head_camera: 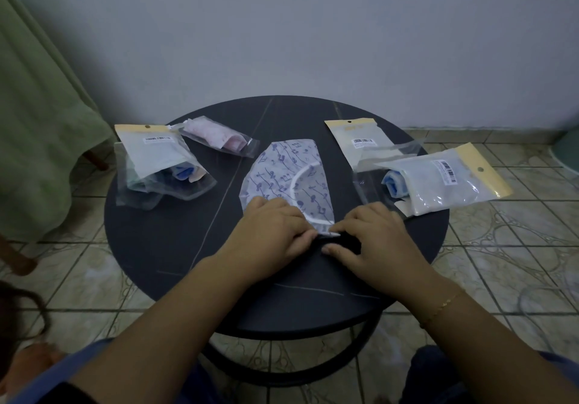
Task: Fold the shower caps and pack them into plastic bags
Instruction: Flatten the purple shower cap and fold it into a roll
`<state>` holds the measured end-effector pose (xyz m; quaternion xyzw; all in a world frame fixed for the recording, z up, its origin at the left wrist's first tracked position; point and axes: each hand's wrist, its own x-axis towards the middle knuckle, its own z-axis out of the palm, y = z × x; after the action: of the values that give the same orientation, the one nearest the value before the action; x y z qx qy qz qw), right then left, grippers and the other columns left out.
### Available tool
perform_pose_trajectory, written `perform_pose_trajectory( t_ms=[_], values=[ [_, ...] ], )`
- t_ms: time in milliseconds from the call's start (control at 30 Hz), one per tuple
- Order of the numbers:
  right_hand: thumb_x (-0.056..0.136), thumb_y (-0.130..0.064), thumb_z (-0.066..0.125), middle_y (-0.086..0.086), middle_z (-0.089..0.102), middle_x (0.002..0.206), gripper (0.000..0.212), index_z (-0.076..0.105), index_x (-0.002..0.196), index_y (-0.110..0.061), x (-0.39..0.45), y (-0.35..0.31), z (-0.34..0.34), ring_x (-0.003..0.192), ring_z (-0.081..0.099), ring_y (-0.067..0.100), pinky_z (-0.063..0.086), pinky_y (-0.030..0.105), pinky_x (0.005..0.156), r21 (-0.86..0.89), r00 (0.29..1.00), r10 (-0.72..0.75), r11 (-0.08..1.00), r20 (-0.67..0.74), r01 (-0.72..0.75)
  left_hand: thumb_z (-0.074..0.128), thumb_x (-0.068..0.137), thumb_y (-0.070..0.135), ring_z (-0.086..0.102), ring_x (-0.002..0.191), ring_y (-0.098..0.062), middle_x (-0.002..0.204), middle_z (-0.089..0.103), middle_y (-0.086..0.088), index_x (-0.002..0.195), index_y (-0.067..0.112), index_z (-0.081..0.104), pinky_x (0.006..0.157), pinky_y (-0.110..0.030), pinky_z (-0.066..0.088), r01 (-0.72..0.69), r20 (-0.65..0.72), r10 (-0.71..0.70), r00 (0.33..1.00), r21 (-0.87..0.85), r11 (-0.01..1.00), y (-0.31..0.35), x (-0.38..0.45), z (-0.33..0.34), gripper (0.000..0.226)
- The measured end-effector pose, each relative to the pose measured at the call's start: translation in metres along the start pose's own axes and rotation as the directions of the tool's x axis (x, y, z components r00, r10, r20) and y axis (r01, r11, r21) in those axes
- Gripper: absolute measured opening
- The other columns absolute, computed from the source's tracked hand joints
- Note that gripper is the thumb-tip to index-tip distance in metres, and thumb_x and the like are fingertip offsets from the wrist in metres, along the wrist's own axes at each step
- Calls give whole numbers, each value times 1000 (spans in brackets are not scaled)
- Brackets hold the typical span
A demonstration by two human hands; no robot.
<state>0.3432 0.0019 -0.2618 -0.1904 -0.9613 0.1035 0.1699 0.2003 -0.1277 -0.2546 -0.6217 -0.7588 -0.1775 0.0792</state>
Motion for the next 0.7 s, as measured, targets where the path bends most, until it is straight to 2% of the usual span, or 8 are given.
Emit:
perform_pose_trajectory(
  t_ms=[100,200,300,400,467,533,633,700],
  values=[
    [87,-52,54,-15,48,88,30,69,93,-28,3,-3,-2,96,36,9,23,29,80,112,994,109,988,4,-108,37,92,48,48,77,-8,72,61,8,77,22,67,79,-29,22,150,135,-133,982,-118,982,2,3,-4,42],
    [91,-51,47,-15,44,93,28,67,95,-32,6,-3,1,102,30,8,19,28,81,130,973,218,965,82,-227,58,89,44,58,77,-8,79,66,4,83,25,71,74,-29,43,320,253,-239,937,-357,877,1,5,-10,24],
    [92,-52,43,-11,48,102,33,68,93,-32,11,-5,2,111,33,14,20,31,83,99,946,304,944,113,-315,71,79,41,59,80,-4,85,68,5,81,30,72,73,-23,47,416,296,-311,903,-427,803,-2,7,-15,11],
    [93,-53,41,-7,53,107,36,69,87,-31,14,-5,3,112,35,18,23,35,86,81,930,343,931,132,-355,70,79,43,59,72,-5,80,69,6,75,28,72,62,-15,43,525,317,-422,849,-424,738,-6,8,-17,16],
    [93,-53,40,-5,54,108,39,69,84,-29,17,-6,4,113,35,20,26,37,90,70,925,356,928,135,-367,67,80,48,54,63,-8,73,66,0,74,18,72,56,-18,41,575,327,-478,815,-359,736,-7,8,-16,30],
    [93,-54,39,-3,55,106,42,70,84,-27,19,-7,4,114,36,21,27,39,94,46,921,367,926,130,-376,65,80,52,46,55,-11,59,54,-5,63,8,60,53,-25,37,612,324,-524,788,-311,727,-8,8,-15,48],
    [93,-54,39,-1,56,103,44,70,86,-25,21,-9,5,113,38,23,28,40,94,-3,920,376,926,113,-378,64,80,53,39,51,-12,51,40,0,51,15,39,53,-29,33,652,313,-575,756,-274,707,-7,10,-15,54],
    [93,-54,39,0,57,103,45,70,86,-23,22,-10,5,112,39,24,29,40,94,-26,919,381,924,97,-381,62,81,55,44,56,-15,56,45,-2,55,15,42,57,-31,36,657,298,-591,750,-221,721,-5,11,-15,52]
  ],
)
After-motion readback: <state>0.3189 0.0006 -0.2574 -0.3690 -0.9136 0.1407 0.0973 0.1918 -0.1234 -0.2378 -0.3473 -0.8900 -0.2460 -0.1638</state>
